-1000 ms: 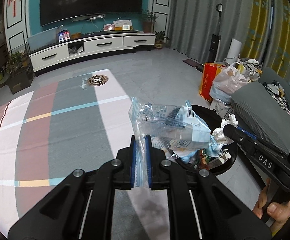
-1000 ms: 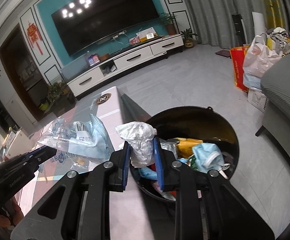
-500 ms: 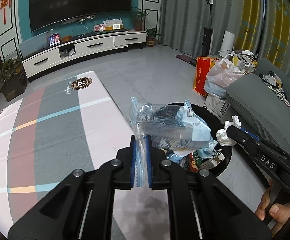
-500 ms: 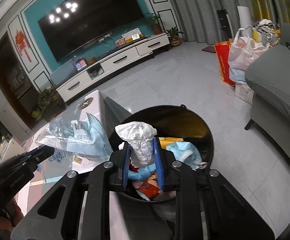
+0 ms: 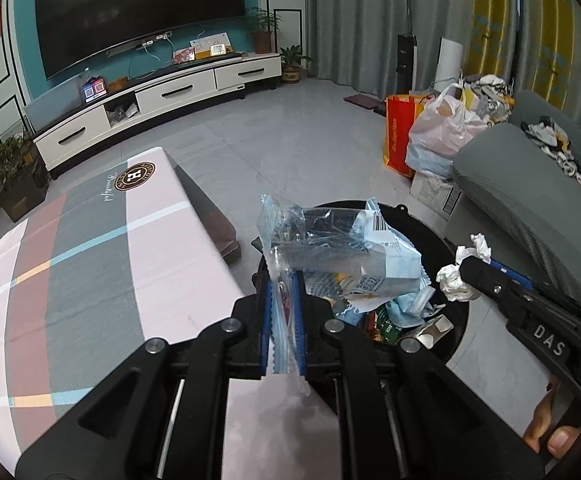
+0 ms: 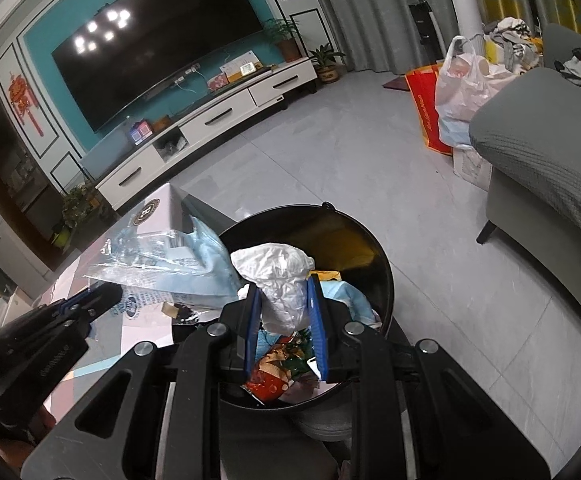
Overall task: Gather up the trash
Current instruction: 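Carry the clear bag and white tissue over the black bin with both grippers, then lower both items into the bin and open the right then left gripper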
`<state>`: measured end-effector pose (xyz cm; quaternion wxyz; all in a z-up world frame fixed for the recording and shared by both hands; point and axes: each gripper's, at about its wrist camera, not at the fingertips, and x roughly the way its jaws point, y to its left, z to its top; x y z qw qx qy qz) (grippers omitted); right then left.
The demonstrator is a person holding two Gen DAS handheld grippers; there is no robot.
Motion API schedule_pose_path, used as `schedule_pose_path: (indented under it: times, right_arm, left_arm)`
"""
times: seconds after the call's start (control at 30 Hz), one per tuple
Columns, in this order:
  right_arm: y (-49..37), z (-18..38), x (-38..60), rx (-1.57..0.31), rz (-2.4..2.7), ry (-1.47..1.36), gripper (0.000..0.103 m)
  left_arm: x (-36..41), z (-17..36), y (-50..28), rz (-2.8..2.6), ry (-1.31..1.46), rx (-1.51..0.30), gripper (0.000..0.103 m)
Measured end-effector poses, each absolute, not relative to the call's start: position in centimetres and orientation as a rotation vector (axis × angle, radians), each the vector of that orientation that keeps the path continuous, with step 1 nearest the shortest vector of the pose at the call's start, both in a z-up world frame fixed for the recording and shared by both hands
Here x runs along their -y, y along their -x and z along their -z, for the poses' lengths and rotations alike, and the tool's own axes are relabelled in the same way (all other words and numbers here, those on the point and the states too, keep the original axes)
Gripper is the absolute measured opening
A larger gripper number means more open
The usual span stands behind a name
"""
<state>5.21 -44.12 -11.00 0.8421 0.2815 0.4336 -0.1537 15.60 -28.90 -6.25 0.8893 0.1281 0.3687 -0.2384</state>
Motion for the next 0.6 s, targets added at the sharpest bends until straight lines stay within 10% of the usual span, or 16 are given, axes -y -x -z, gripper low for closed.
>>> schedule_pose_path:
  times: [0.6]
  right_arm:
    - [-6.7,13.0,45.0,-0.978,0.341,-0.613,0.024]
  left_arm:
    - [32.8,9.5,-16.6,0.491,-0.370,-0.836,0.014]
